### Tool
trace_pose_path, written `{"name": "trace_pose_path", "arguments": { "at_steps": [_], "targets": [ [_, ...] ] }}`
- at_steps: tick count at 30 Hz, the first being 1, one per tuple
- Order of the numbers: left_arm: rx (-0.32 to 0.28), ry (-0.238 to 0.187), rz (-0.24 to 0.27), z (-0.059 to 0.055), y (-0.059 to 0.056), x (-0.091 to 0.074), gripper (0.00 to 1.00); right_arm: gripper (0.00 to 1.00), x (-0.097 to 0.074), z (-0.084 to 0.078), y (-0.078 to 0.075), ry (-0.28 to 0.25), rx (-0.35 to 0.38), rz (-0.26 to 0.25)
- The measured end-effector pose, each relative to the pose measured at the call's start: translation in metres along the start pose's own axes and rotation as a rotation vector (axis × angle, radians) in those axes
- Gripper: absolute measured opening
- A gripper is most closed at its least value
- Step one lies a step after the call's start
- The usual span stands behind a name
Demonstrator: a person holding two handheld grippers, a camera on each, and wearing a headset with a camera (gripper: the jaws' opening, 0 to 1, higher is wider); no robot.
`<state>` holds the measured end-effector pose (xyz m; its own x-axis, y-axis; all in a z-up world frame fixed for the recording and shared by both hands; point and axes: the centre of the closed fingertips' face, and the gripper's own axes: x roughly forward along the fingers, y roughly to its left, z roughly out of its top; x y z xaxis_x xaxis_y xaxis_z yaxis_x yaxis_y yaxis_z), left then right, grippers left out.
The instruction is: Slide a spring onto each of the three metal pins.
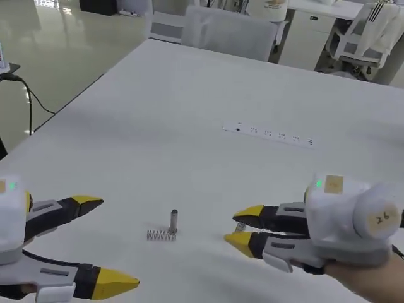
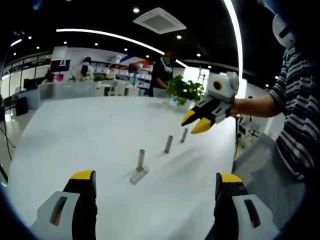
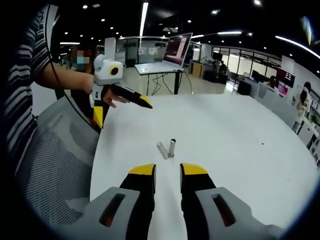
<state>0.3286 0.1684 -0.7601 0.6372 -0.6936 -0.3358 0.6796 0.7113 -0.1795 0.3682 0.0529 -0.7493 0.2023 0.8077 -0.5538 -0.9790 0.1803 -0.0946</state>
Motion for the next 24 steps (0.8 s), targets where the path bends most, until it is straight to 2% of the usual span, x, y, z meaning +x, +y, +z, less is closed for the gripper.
{"name": "trace_pose_path", "arguments": {
  "at_steps": [2, 7, 11, 17, 20, 24],
  "targets": [
    [-0.001, 0.001, 0.003, -0.001, 0.0, -0.002, 0.96, 0.16, 0.007, 0.004, 0.005, 0.018, -0.052, 0.016],
    [-0.003, 0.005, 0.013, -0.005, 0.001, -0.007, 0.96, 0.16, 0.024, 0.014, 0.016, 0.03, -0.118, 0.052],
    [-0.007, 0.009, 0.019, -0.008, 0.001, -0.01, 0.96, 0.16, 0.041, 0.014, 0.022, 0.083, -0.193, 0.071],
    [-0.01, 0.006, 0.024, -0.009, 0.002, -0.014, 0.96, 0.15, 0.064, 0.018, 0.029, 0.102, -0.219, 0.088],
    [-0.008, 0.005, 0.025, -0.009, 0.002, -0.016, 0.96, 0.15, 0.073, 0.015, 0.032, 0.129, -0.268, 0.085],
    [-0.007, 0.006, 0.029, -0.009, 0.005, -0.019, 0.96, 0.16, 0.087, 0.009, 0.035, 0.155, -0.282, 0.089]
  ]
}}
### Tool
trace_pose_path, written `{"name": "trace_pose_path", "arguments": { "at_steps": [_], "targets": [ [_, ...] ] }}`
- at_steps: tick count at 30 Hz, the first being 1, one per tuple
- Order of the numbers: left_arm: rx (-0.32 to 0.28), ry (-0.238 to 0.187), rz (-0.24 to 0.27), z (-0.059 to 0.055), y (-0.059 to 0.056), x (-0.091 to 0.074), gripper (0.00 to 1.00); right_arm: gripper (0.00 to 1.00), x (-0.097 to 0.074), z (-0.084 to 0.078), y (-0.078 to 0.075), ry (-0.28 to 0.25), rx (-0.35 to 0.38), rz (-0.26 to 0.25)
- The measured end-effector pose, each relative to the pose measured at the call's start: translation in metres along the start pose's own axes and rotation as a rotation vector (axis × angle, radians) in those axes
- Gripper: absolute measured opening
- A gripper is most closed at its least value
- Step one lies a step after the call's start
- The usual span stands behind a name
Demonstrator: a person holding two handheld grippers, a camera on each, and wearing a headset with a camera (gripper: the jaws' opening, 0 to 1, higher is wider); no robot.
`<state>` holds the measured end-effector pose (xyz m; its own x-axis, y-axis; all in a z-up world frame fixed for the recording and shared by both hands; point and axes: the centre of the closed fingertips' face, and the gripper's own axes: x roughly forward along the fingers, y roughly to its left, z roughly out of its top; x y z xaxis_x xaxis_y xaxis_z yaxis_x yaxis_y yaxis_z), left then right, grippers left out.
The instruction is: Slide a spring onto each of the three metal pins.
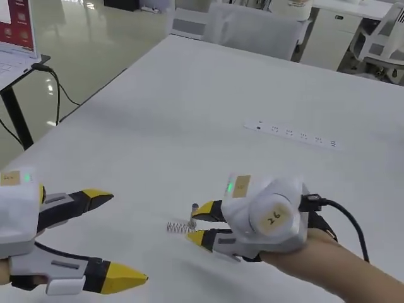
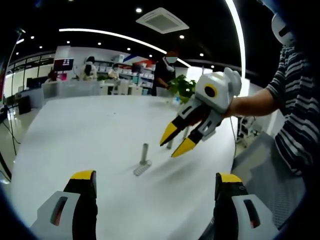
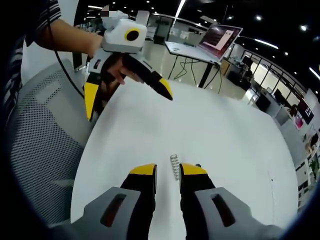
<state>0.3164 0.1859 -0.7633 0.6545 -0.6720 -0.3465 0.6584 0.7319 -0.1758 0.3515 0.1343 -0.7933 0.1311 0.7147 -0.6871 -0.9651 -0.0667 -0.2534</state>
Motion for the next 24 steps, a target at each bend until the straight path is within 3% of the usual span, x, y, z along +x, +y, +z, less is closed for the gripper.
{"name": "trace_pose_path", "arguments": {
  "at_steps": [10, 17, 24],
  "targets": [
    [-0.01, -0.002, 0.008, -0.006, 0.004, -0.007, 0.95, 0.14, 0.031, -0.003, 0.0, 0.051, -0.086, -0.026],
    [-0.018, -0.007, 0.012, -0.008, 0.007, -0.01, 0.95, 0.13, 0.043, -0.018, -0.009, 0.103, -0.05, -0.054],
    [-0.024, -0.01, 0.014, -0.008, 0.009, -0.01, 0.95, 0.13, 0.051, -0.015, -0.008, 0.098, -0.061, -0.061]
  ]
}}
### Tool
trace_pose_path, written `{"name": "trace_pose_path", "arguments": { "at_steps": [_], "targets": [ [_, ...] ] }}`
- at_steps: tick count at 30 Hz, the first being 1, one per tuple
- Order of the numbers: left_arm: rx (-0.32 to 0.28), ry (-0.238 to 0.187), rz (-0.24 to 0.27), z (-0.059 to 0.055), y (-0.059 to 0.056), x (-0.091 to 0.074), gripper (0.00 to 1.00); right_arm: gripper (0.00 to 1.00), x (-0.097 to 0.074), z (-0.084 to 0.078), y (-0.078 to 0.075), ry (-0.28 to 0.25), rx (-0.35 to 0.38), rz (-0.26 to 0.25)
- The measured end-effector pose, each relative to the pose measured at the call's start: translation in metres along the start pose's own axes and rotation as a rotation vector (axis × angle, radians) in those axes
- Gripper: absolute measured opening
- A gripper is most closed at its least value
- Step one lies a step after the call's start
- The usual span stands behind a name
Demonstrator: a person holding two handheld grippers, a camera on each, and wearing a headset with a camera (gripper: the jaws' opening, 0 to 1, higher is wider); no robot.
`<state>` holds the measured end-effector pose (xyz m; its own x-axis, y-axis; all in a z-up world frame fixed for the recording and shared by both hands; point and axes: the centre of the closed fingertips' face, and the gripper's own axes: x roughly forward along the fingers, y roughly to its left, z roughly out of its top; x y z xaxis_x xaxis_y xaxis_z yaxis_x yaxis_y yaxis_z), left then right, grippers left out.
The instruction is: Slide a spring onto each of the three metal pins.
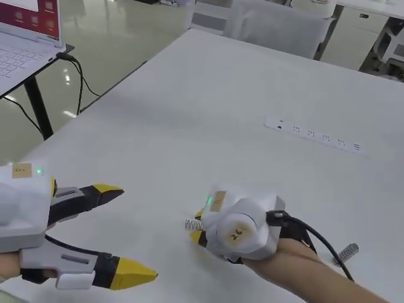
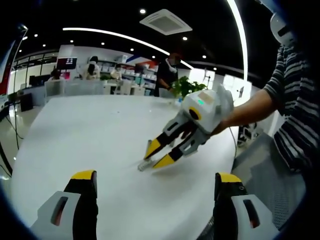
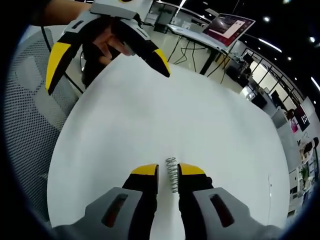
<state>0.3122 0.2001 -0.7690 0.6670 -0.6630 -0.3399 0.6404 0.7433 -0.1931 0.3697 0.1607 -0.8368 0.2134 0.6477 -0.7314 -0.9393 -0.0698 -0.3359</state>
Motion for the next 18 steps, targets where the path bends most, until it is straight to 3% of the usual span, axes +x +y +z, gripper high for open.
{"name": "trace_pose_path", "arguments": {
  "at_steps": [18],
  "targets": [
    [-0.006, 0.002, -0.012, -0.003, -0.002, 0.001, 0.94, 0.13, 0.011, -0.015, 0.0, 0.053, -0.01, 0.007]
  ]
}}
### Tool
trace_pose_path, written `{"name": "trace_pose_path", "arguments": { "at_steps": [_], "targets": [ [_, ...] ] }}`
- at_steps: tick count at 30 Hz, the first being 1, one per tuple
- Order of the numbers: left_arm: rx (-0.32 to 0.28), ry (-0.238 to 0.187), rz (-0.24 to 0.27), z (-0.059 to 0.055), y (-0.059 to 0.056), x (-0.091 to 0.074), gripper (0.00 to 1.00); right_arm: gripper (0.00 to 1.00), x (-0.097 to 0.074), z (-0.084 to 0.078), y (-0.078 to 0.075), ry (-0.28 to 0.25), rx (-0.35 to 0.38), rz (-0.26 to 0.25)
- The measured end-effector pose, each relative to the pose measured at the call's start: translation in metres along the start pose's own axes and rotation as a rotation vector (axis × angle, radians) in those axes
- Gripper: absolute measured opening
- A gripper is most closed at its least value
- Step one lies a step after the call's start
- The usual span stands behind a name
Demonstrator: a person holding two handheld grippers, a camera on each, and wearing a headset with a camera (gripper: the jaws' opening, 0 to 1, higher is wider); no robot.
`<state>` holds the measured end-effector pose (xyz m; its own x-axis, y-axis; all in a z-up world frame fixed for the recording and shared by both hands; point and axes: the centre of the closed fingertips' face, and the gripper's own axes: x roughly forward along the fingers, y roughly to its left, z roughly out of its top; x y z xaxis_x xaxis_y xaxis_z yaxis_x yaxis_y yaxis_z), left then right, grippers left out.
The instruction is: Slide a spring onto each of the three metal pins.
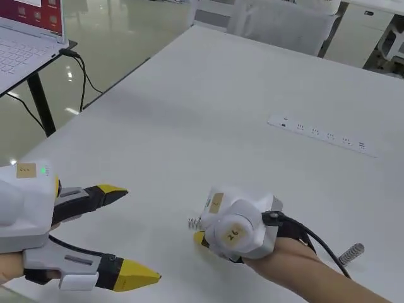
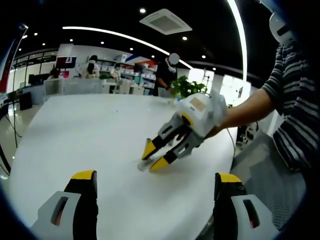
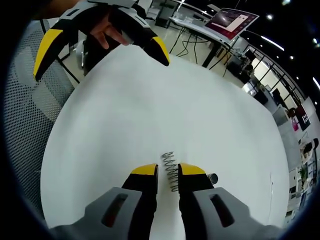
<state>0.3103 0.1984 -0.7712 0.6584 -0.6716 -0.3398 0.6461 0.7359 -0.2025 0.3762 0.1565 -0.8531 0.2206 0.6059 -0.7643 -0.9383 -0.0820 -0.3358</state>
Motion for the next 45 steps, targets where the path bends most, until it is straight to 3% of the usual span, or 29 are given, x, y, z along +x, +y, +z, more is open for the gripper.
{"name": "trace_pose_path", "arguments": {
  "at_steps": [18, 28, 45],
  "targets": [
    [0.006, 0.015, -0.02, -0.001, -0.001, 0.005, 0.94, 0.08, -0.003, 0.001, 0.005, -0.026, 0.008, 0.045],
    [0.028, 0.022, -0.059, 0.007, -0.009, 0.02, 0.93, 0.08, -0.034, 0.015, 0.002, -0.079, 0.006, 0.012],
    [0.073, 0.038, -0.18, 0.02, -0.037, 0.053, 0.87, 0.08, -0.1, -0.012, 0.002, -0.079, 0.024, -0.051]
  ]
}}
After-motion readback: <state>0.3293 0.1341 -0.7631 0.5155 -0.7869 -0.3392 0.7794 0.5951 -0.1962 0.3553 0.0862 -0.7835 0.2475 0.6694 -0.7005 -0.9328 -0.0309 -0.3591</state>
